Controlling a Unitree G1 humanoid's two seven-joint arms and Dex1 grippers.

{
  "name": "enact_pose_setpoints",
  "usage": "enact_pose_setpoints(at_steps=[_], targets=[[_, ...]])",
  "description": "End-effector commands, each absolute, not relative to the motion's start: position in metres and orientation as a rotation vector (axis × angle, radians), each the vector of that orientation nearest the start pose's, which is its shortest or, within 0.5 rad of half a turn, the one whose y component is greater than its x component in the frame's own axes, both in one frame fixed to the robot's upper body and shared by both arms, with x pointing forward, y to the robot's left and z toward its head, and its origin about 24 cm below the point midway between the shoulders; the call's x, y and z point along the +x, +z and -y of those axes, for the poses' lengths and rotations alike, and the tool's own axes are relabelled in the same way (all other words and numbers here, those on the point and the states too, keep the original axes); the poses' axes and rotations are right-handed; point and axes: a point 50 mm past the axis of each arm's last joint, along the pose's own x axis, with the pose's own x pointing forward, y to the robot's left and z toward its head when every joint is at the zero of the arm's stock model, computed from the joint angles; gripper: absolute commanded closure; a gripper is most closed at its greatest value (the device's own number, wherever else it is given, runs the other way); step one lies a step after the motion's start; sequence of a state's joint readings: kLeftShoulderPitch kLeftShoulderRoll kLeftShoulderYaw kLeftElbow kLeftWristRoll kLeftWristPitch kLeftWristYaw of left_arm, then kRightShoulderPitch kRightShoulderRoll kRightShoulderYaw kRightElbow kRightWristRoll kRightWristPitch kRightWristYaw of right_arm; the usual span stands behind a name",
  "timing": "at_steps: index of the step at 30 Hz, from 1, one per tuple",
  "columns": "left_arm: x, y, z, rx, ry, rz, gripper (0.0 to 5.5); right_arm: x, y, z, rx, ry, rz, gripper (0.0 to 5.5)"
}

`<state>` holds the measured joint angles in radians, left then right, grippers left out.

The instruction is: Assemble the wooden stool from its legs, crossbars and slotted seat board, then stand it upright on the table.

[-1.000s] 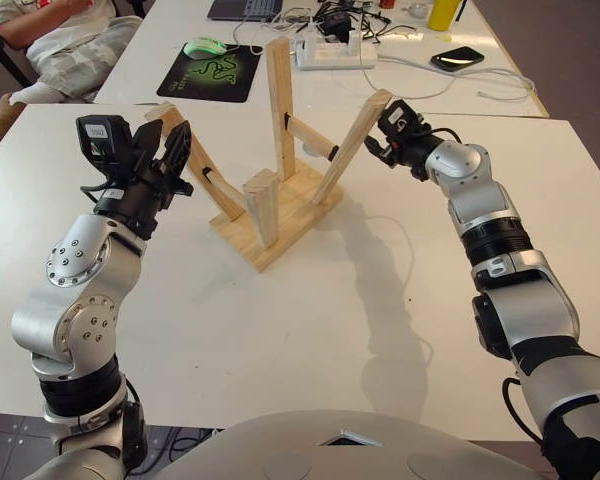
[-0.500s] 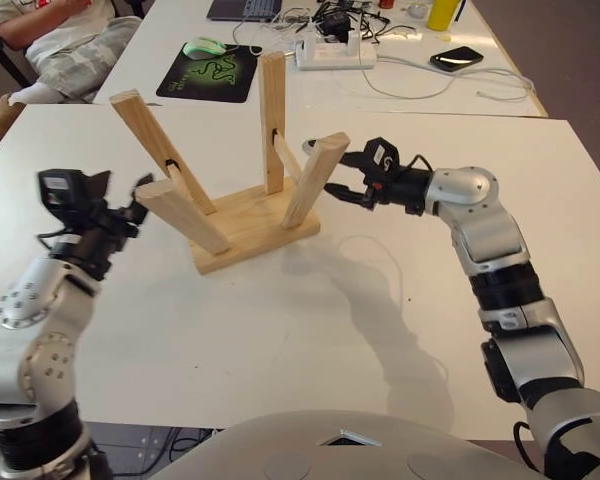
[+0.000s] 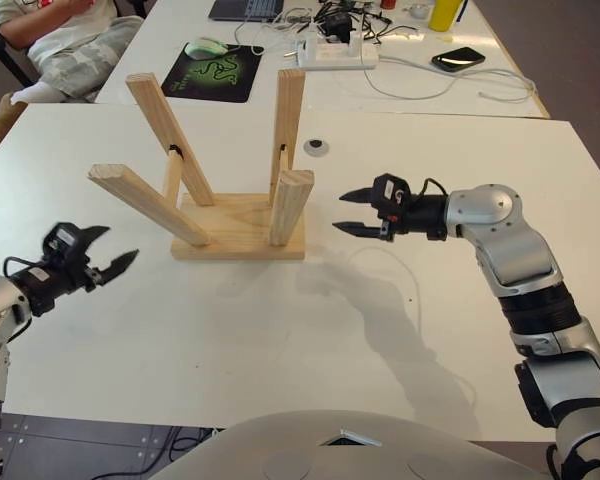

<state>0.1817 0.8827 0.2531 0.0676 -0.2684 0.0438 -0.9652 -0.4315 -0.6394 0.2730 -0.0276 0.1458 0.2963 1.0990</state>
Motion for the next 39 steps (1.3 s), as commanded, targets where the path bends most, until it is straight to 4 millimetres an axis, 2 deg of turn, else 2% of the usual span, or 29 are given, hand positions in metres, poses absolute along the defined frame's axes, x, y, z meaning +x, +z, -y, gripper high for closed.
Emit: enact_pose_setpoints(at_steps=[1, 6, 8, 10, 15, 23, 31, 35, 39], targets=[[0.218, 0.091, -0.312, 0.496, -0.861, -0.372, 2.17, 0.272, 0.099, 0.152, -0.491, 1.399, -0.313, 3.00], [0.237, 0.095, -0.313, 0.488, -0.879, -0.310, 2.17, 0.293, 0.086, 0.144, -0.573, 1.340, -0.264, 3.00], [0.239, 0.092, -0.315, 0.486, -0.878, -0.307, 2.17, 0.302, 0.085, 0.137, -0.635, 1.321, -0.219, 3.00], [0.237, 0.087, -0.311, 0.468, -0.900, -0.307, 2.17, 0.307, 0.086, 0.124, -0.608, 1.332, -0.182, 3.00], [0.238, 0.074, -0.294, 0.459, -0.975, -0.329, 2.17, 0.305, 0.088, 0.102, -0.511, 1.441, -0.143, 3.00], [0.264, 0.076, -0.274, 0.507, -0.994, -0.263, 2.17, 0.315, 0.082, 0.094, -0.529, 1.402, -0.146, 3.00], [0.269, 0.075, -0.271, 0.551, -1.025, -0.267, 2.17, 0.320, 0.081, 0.085, -0.522, 1.421, -0.145, 3.00], [0.271, 0.073, -0.265, 0.584, -1.073, -0.271, 2.73, 0.325, 0.078, 0.085, -0.522, 1.413, -0.158, 3.00], [0.276, 0.075, -0.258, 0.608, -1.099, -0.254, 3.23, 0.325, 0.073, 0.090, -0.520, 1.436, -0.193, 3.59]])
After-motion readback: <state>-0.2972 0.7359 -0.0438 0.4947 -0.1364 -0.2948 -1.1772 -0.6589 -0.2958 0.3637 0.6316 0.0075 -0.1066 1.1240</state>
